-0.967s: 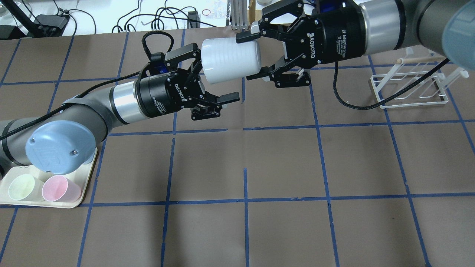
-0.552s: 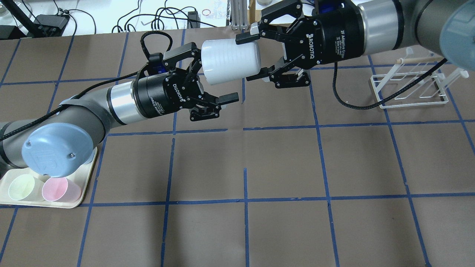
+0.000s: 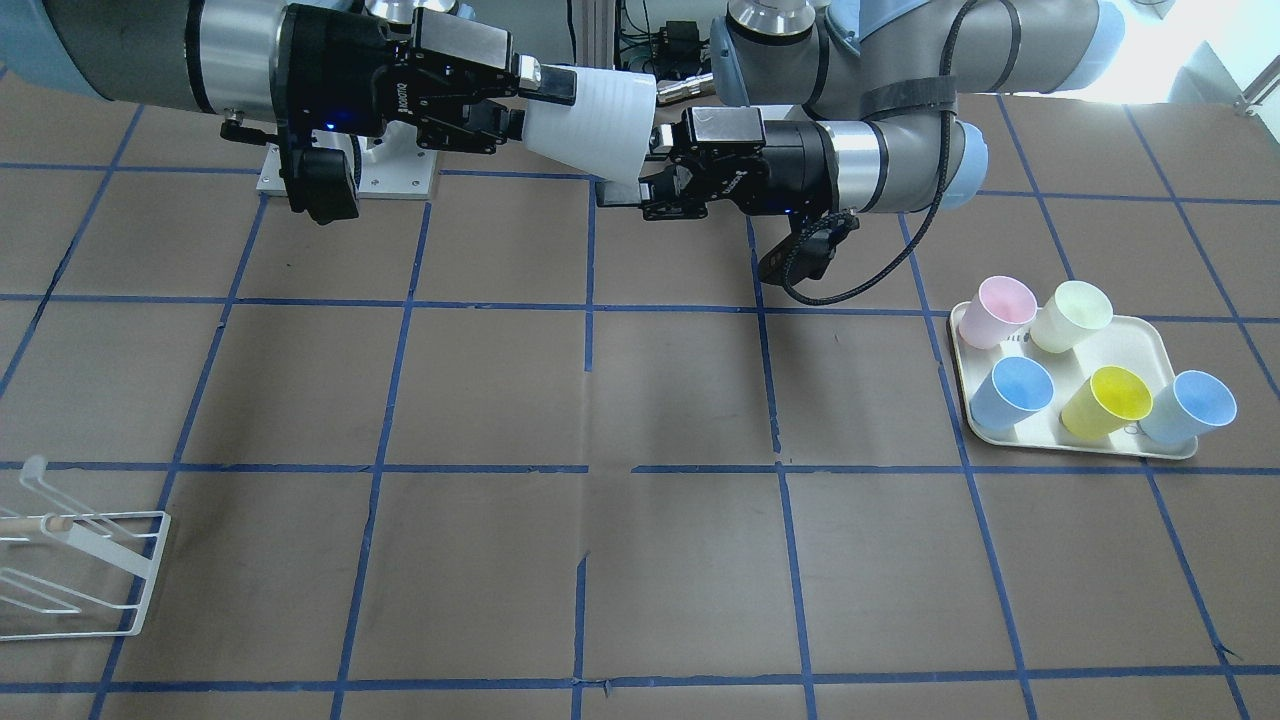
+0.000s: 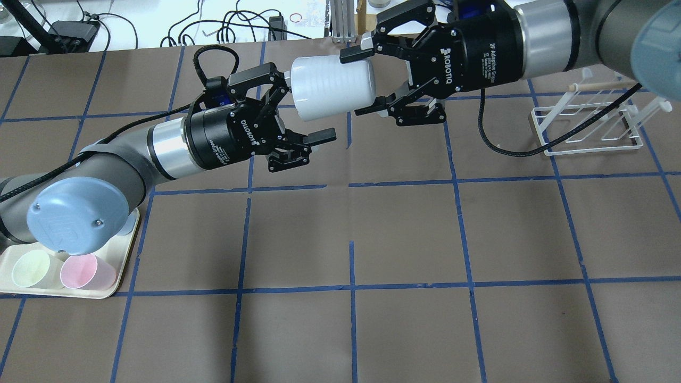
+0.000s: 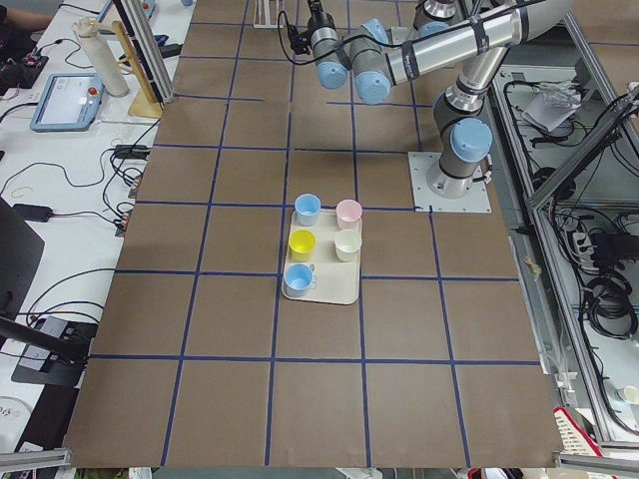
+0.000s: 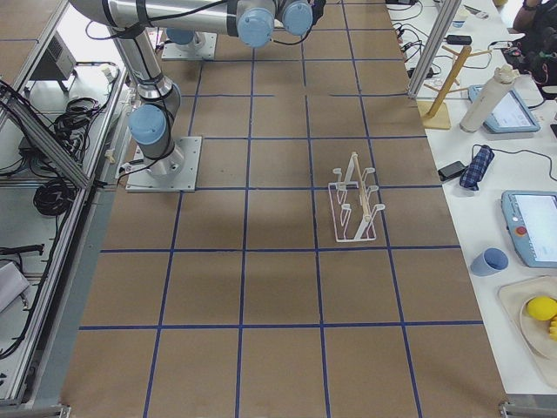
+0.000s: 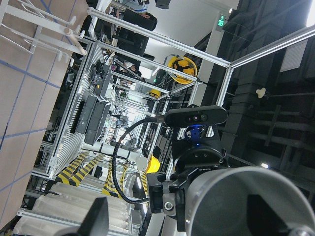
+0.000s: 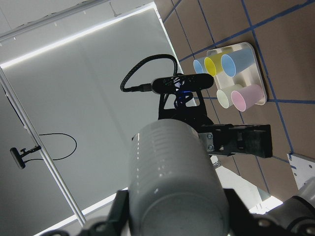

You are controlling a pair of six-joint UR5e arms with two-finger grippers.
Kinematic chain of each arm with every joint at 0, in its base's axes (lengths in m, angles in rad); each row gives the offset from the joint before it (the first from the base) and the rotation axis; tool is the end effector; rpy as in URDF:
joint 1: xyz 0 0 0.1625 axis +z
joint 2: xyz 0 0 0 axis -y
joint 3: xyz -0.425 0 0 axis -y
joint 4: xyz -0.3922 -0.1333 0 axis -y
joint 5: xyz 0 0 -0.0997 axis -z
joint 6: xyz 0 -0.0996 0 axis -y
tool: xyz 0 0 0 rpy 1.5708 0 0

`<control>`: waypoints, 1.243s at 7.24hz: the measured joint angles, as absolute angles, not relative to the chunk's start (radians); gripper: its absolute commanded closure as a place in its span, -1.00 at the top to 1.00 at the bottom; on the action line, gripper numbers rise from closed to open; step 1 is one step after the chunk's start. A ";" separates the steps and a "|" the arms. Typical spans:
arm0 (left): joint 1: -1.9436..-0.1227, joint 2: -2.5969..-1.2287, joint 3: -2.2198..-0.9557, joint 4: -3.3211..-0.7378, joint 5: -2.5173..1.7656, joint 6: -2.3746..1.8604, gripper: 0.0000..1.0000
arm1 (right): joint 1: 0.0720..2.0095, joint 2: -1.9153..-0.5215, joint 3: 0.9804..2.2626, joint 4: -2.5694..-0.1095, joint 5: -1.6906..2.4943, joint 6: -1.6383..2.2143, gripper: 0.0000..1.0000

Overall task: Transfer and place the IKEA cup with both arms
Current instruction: 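Close the left gripper on the white cup held by the right gripper, then open the right gripper and withdraw it while the left gripper holds the cup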

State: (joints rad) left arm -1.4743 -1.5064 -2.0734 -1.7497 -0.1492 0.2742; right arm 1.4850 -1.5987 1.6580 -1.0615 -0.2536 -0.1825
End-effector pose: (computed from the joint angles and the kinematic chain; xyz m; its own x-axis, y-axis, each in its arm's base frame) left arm -0.1905 -0.4381 0.3746 0.1742 -0.3147 0.9331 -0.1306 0.9318 0.3387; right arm 0.1903 -0.4682 0.4894 -0.2150 0.3795 -0.8999 0.0338 0.9238 0.3815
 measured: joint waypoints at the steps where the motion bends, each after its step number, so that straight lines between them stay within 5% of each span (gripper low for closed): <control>1: -1.467 -1.506 -2.083 -1.741 -0.148 0.276 0.19 | 1.485 -1.598 1.658 -1.061 -0.254 -0.183 -0.30; 6: -1.462 -1.486 -2.092 -1.733 -0.151 0.264 0.19 | 1.485 -1.597 1.660 -1.060 -0.257 -0.185 -0.29; 7: -1.462 -1.475 -2.092 -1.733 -0.151 0.263 0.02 | 1.485 -1.598 1.660 -1.060 -0.257 -0.185 -0.29; 9: -1.462 -1.465 -2.093 -1.734 -0.150 0.264 -0.75 | 1.485 -1.597 1.662 -1.060 -0.257 -0.186 -0.29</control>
State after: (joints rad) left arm -1.4624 -1.4649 -2.0930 -1.7340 -0.1495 0.2641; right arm 1.4849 -1.5974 1.6620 -1.0600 -0.2574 -0.1860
